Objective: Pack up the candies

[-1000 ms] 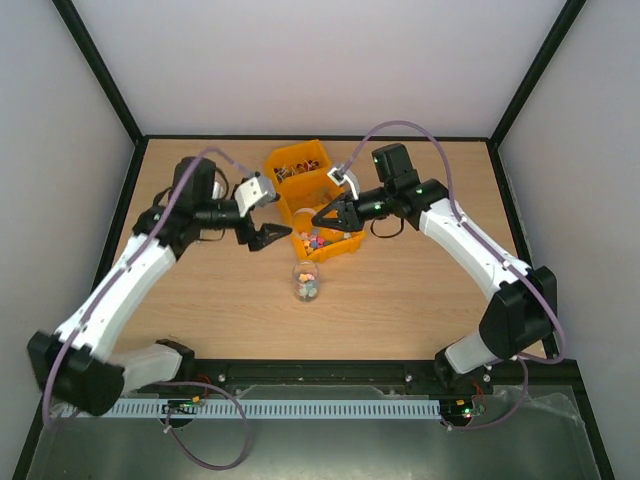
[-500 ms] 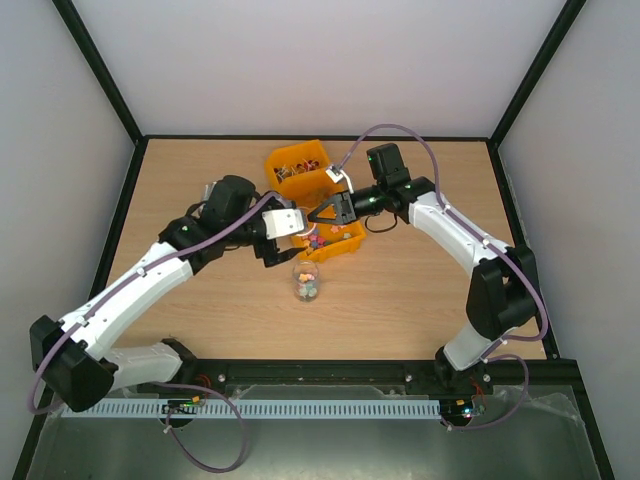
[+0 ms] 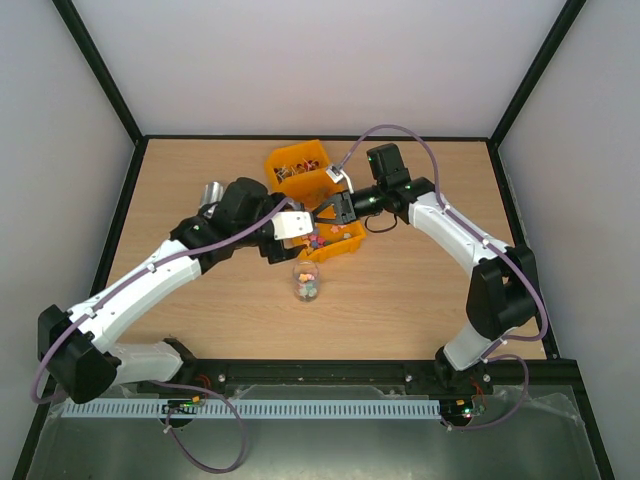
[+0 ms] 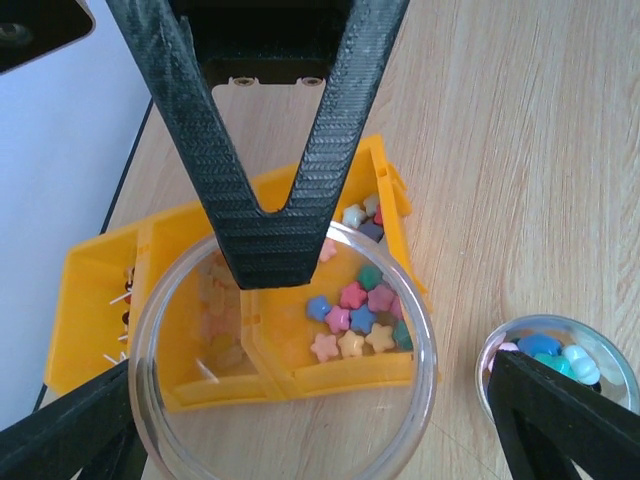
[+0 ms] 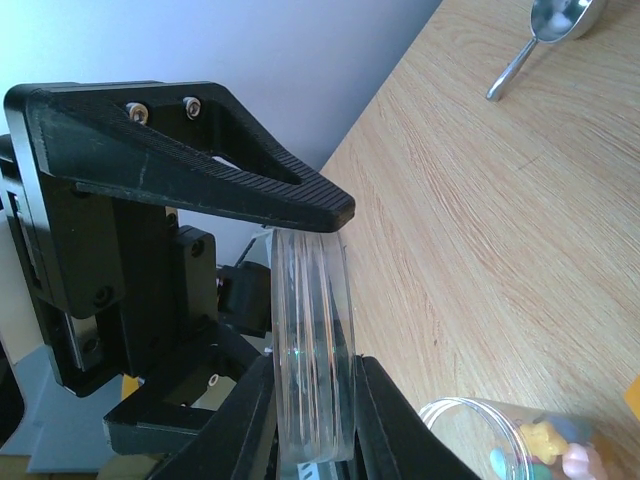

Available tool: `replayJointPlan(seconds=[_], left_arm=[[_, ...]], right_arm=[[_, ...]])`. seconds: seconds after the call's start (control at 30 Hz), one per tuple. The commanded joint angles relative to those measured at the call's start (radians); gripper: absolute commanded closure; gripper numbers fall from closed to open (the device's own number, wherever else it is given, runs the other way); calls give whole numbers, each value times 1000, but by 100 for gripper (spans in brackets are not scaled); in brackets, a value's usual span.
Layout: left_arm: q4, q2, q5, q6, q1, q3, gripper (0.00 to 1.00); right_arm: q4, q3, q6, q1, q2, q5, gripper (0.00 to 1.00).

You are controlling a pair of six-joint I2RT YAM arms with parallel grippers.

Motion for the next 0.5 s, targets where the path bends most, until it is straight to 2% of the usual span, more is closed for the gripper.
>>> replayJointPlan(seconds=[0.0,0.27,0.47], left_arm=[[39,8,-9,0,-18,43,10],[60,18,-13,13,-29,47,19],[42,20,-3,26,-29,45,32]], right_arm=[[10,-10,11,-2,-11,-20,93],[10,-7,12,-1,-8,-23,93],[10,-7,10,-1,-8,-25,93]])
